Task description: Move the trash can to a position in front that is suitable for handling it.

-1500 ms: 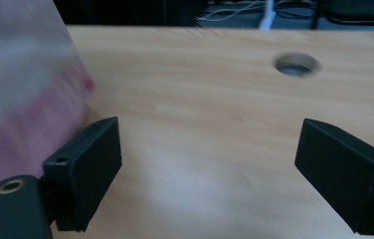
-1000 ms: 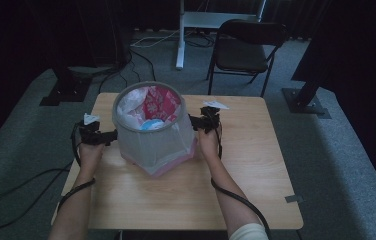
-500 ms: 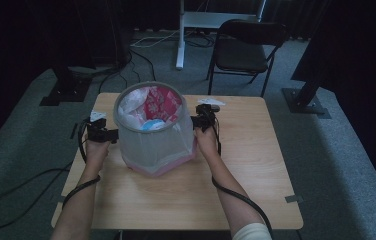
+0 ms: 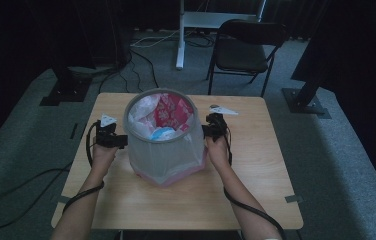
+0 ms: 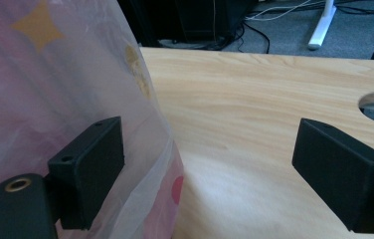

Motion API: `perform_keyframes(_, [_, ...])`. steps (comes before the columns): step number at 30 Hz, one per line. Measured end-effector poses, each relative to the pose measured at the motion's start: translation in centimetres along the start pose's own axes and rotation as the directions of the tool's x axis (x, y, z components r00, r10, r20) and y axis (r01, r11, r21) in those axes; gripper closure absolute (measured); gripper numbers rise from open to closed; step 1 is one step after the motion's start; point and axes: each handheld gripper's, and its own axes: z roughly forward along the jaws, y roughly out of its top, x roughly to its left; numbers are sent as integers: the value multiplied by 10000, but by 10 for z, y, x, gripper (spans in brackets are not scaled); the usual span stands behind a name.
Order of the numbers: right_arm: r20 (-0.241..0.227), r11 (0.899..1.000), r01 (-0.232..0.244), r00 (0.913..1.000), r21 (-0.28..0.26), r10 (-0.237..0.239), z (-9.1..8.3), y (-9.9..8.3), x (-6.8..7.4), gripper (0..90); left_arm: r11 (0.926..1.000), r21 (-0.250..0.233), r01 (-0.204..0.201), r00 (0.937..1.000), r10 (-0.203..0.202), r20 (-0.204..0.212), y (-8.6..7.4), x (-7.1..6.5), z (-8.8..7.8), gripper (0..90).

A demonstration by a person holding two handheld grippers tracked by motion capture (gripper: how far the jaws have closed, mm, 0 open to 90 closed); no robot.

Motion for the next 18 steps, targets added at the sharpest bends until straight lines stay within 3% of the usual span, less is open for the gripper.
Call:
perform_keyframes(3, [-2, 9999, 48, 10000, 90, -48, -10, -5, -1, 125, 9999, -108, -57, 9999, 59, 161, -2, -10, -4, 38])
perform_keyframes(9, [194, 9985, -539, 9984, 116, 536, -31, -18, -1, 141, 9998, 60, -203, 9992, 201, 359, -5, -24, -9, 38])
perform_keyframes(18, [302, 9995, -266, 9992, 166, 261, -71, -39, 4, 141, 9950, 241, -973, 9926, 953, 747, -14, -53, -27, 38])
